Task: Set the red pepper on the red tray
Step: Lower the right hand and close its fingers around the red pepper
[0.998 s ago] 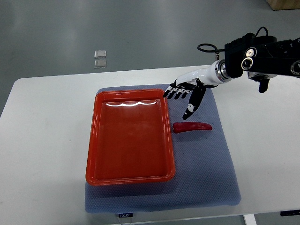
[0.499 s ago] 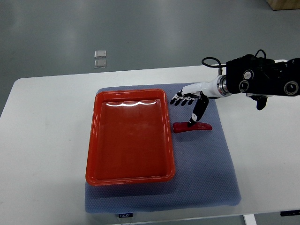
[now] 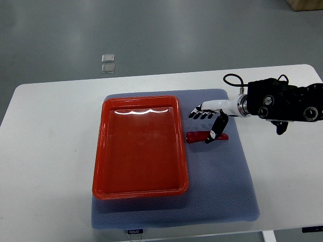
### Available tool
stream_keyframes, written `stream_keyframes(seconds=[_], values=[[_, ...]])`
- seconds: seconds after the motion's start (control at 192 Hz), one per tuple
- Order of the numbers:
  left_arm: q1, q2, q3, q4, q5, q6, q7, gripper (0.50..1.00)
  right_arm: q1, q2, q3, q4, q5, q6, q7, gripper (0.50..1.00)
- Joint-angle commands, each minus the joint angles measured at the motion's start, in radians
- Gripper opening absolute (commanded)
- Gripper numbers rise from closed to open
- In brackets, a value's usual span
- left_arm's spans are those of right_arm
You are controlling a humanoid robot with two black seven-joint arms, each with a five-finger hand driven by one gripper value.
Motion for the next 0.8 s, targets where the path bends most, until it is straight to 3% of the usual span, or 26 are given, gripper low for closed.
stream_keyframes(seconds=[0.0, 0.291, 0.603, 0.702, 0.795], values=[[0.0, 0.0, 0.0, 0.0, 0.0, 0.001, 0.0, 1.0, -0.026, 0.0, 0.003, 0.0, -0.023, -0.022, 0.001, 0.87], [0.0, 0.0, 0.0, 0.001, 0.0, 0.001, 0.0, 1.0, -0.044, 0.0, 0.008, 0.002, -0.031, -0.039, 0.007, 0.762], [0.002, 0.0, 0.0, 0.001, 0.0, 0.001, 0.0, 1.0, -0.069, 0.008, 0.011, 0.0, -0.061, -0.041, 0.009, 0.719], [0.002, 0.0, 0.001, 0.001, 0.0, 0.001, 0.0, 1.0, -0.072, 0.01, 0.011, 0.0, -0.072, -0.048, 0.009, 0.678], [0.002, 0.0, 0.001, 0.001, 0.0, 0.001, 0.0, 1.0, -0.076, 0.013, 0.011, 0.0, -0.075, -0.062, 0.009, 0.582]])
